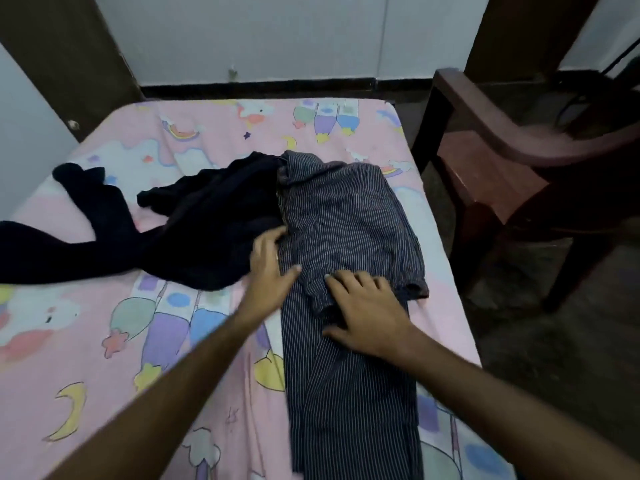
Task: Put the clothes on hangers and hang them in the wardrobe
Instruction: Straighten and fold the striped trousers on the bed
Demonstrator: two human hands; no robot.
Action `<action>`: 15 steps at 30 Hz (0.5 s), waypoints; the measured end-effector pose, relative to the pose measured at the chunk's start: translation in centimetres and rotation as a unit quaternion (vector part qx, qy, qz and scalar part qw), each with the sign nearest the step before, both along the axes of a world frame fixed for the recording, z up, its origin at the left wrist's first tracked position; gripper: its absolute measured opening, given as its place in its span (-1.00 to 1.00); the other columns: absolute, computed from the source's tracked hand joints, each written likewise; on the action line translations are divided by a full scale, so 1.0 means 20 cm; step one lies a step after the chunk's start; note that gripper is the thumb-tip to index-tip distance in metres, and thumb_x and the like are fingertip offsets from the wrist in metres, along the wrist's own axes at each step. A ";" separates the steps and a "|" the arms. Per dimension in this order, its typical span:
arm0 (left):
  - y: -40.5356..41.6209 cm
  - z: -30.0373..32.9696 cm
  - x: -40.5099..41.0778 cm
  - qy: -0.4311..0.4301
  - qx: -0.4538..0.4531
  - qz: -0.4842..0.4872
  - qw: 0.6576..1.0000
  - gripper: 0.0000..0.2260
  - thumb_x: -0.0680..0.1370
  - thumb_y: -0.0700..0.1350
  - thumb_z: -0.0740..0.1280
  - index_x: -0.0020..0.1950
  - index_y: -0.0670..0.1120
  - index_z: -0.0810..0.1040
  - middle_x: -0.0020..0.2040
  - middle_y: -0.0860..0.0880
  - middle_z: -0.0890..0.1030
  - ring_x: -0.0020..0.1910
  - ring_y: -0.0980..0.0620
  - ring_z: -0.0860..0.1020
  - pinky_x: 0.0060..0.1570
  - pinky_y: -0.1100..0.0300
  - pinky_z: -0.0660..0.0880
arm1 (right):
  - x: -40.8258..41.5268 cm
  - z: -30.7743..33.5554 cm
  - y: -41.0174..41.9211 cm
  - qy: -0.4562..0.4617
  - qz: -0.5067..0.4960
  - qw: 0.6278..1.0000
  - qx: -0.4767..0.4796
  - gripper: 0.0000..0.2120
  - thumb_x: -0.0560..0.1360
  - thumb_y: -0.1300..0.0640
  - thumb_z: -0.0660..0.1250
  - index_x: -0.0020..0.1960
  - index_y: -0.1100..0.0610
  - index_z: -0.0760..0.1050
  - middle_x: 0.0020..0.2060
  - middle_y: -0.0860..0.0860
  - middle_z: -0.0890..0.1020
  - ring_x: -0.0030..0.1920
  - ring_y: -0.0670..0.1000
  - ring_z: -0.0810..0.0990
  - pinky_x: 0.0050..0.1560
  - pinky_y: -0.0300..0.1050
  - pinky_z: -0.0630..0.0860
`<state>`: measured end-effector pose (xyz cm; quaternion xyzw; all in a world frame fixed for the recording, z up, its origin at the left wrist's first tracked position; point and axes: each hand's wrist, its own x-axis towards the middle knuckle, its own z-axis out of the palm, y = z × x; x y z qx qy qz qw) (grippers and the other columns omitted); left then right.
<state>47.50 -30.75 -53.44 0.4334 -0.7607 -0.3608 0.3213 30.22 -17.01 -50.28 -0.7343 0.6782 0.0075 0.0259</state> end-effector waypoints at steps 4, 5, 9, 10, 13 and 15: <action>0.26 -0.01 0.08 0.015 0.109 -0.009 0.994 -0.66 0.58 -0.33 0.31 0.32 -0.08 0.42 0.13 -0.04 0.53 0.06 0.06 0.53 0.12 0.16 0.46 | -0.07 0.00 -0.10 -0.137 -0.059 0.989 0.023 -0.58 0.63 -0.18 0.20 0.42 -0.05 0.46 0.31 -0.02 0.48 0.30 0.13 0.43 0.27 0.14 0.38; 0.25 0.01 0.08 0.015 0.144 0.000 0.989 -0.69 0.59 -0.32 0.29 0.30 -0.09 0.43 0.11 -0.06 0.56 0.04 0.05 0.55 0.07 0.16 0.46 | -0.11 0.00 -0.13 -0.217 -0.078 0.972 0.032 -0.66 0.65 -0.10 0.22 0.34 -0.01 0.53 0.24 0.01 0.55 0.26 0.13 0.49 0.25 0.10 0.43; 0.19 0.08 0.05 -0.015 0.235 0.033 0.971 -0.77 0.62 -0.26 0.25 0.29 -0.18 0.48 0.05 -0.10 0.61 -0.10 0.01 0.59 -0.06 0.15 0.48 | -0.23 0.01 -0.18 -0.531 -0.230 0.813 -0.063 -0.78 0.67 0.12 0.23 0.09 0.22 0.59 0.02 0.13 0.68 0.11 0.14 0.64 0.25 0.12 0.52; 0.18 0.10 0.03 -0.037 0.229 0.035 0.972 -0.77 0.63 -0.23 0.26 0.29 -0.19 0.49 0.03 -0.10 0.61 -0.16 0.02 0.59 -0.11 0.16 0.48 | -0.25 0.02 -0.17 -0.609 -0.271 0.739 -0.096 -0.78 0.66 0.11 0.23 0.07 0.21 0.59 0.01 0.13 0.69 0.10 0.13 0.64 0.28 0.18 0.52; 0.18 0.17 -0.07 -0.080 0.211 0.027 0.974 -0.75 0.63 -0.06 0.32 0.20 -0.21 0.52 -0.02 -0.12 0.64 -0.30 0.02 0.58 -0.19 0.19 0.50 | -0.30 0.02 -0.12 -0.784 -0.330 0.506 -0.144 -0.71 0.71 0.17 0.15 0.30 0.29 0.51 0.13 0.17 0.66 0.16 0.14 0.63 0.30 0.13 0.52; 0.17 0.21 -0.14 -0.051 0.246 0.030 0.968 -0.70 0.61 0.01 0.36 0.18 -0.19 0.46 -0.08 -0.06 0.61 -0.32 0.02 0.57 -0.43 0.28 0.45 | -0.32 0.01 -0.08 -0.826 -0.342 0.424 -0.145 -0.71 0.72 0.20 0.11 0.32 0.31 0.49 0.13 0.17 0.66 0.12 0.11 0.66 0.16 0.03 0.60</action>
